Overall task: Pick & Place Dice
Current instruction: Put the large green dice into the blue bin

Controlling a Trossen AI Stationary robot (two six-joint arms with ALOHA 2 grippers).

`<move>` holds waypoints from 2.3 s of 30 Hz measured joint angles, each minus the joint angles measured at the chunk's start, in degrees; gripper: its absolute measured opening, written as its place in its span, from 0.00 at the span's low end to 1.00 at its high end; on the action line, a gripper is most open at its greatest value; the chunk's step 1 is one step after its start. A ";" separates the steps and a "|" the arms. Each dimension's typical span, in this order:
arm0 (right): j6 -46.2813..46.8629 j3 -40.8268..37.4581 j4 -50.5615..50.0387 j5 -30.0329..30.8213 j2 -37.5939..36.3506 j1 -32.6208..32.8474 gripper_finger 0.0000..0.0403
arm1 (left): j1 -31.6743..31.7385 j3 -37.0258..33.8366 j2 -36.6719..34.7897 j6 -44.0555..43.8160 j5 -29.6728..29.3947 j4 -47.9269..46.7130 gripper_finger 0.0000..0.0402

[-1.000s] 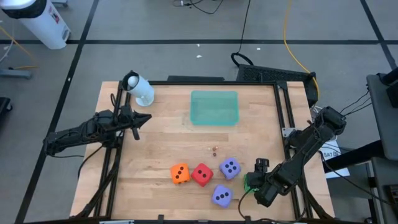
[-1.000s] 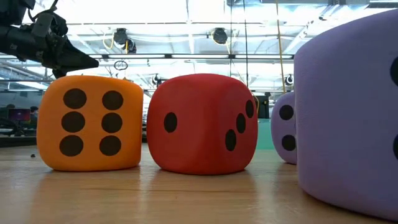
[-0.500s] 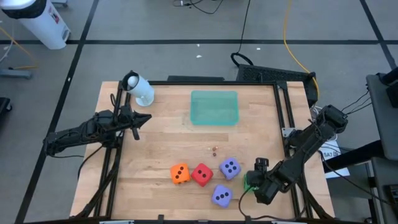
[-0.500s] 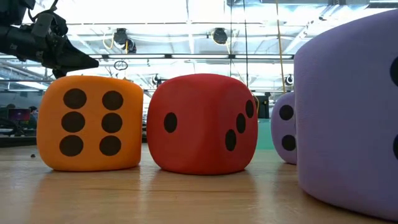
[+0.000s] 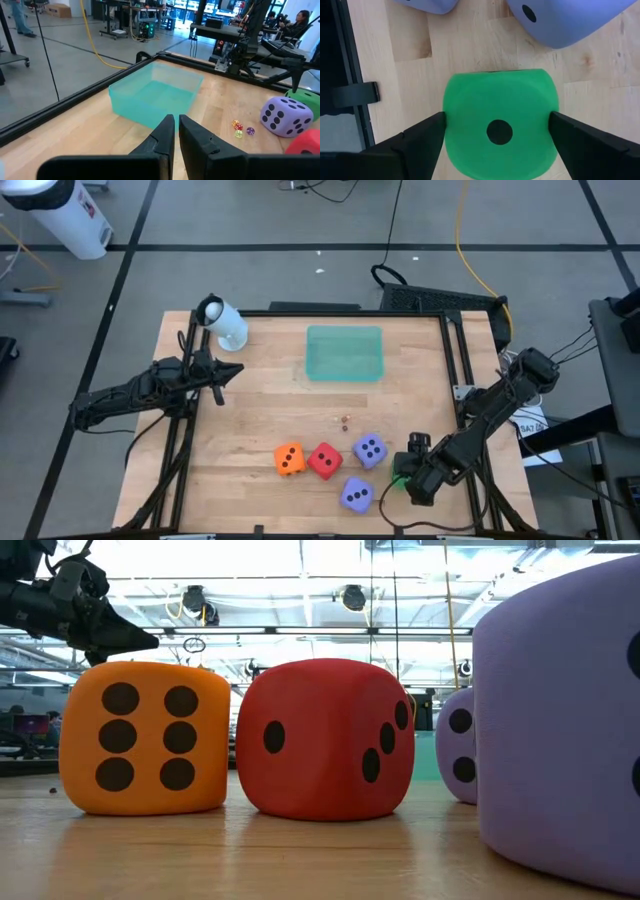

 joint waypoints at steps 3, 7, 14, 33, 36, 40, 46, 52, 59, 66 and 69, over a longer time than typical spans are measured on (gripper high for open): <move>-0.23 -0.82 0.55 -2.05 -0.14 -0.70 0.84 | 0.01 0.00 -0.01 0.16 0.00 0.00 0.08; -0.32 -0.86 0.73 -2.72 -0.15 -1.36 0.84 | 0.00 0.00 0.00 0.27 0.00 0.00 0.08; -1.35 0.92 0.43 -4.02 -0.11 -3.00 0.84 | 0.02 0.00 -0.01 0.09 -0.02 0.00 0.08; -1.46 2.41 2.01 -4.21 -1.14 -5.85 0.91 | 0.00 0.00 0.00 0.23 -0.04 -0.04 0.08; -1.69 4.74 0.58 -3.09 -1.40 -6.39 0.96 | 0.00 0.00 0.00 0.23 -0.05 -0.04 0.08; -4.38 8.63 -1.46 -0.33 -0.97 -6.10 0.98 | 0.00 0.00 -0.01 0.23 -0.07 -0.07 0.08; -5.18 10.93 -2.16 1.01 -1.21 -4.87 0.97 | 0.02 0.00 -0.02 0.23 -0.07 -0.34 0.08; -1.90 10.97 -6.00 1.54 -0.43 -2.95 0.97 | 0.02 0.00 0.00 -0.03 -0.07 -1.11 0.08; -0.43 12.49 -6.91 1.53 -0.53 -2.64 0.97 | 0.02 0.00 -0.01 -0.10 -0.07 -1.70 0.08; -2.86 20.45 -14.85 0.47 -0.64 -3.92 0.97 | 0.02 0.00 -0.02 0.20 -0.11 -1.66 0.08; 0.71 21.79 -19.21 -1.55 -0.72 -4.20 0.97 | 0.02 0.00 -0.01 0.25 -0.11 -1.64 0.08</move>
